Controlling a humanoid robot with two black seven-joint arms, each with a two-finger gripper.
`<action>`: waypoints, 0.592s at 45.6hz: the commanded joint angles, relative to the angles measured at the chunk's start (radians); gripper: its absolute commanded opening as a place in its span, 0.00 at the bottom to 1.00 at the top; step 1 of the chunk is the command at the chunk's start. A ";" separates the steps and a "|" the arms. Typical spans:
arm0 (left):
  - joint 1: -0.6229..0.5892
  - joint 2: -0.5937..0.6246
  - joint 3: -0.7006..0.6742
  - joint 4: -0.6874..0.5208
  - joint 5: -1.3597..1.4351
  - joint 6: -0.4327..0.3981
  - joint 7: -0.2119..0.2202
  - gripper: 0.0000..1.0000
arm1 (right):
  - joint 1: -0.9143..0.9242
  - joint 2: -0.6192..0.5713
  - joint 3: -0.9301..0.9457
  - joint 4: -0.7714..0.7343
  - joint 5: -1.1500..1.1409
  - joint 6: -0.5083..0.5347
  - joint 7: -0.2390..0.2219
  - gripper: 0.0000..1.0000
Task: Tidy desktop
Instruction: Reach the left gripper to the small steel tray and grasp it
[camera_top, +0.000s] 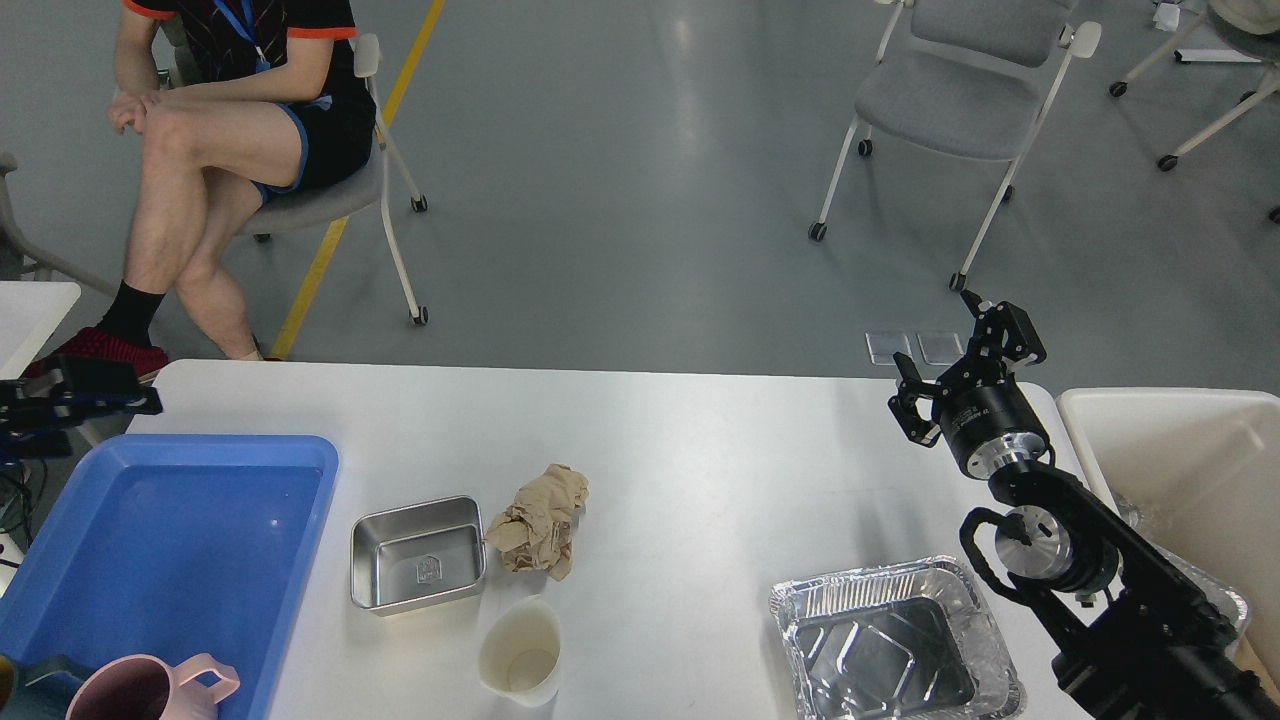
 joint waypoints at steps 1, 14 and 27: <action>0.012 -0.177 0.061 0.064 0.062 0.079 0.000 0.90 | -0.001 0.000 0.000 0.002 -0.001 0.000 0.000 1.00; 0.030 -0.450 0.256 0.235 0.145 0.248 0.003 0.90 | -0.009 -0.001 0.000 0.002 -0.001 0.000 0.000 1.00; 0.072 -0.582 0.275 0.318 0.145 0.318 0.000 0.90 | -0.009 -0.001 -0.001 0.002 -0.001 0.000 0.000 1.00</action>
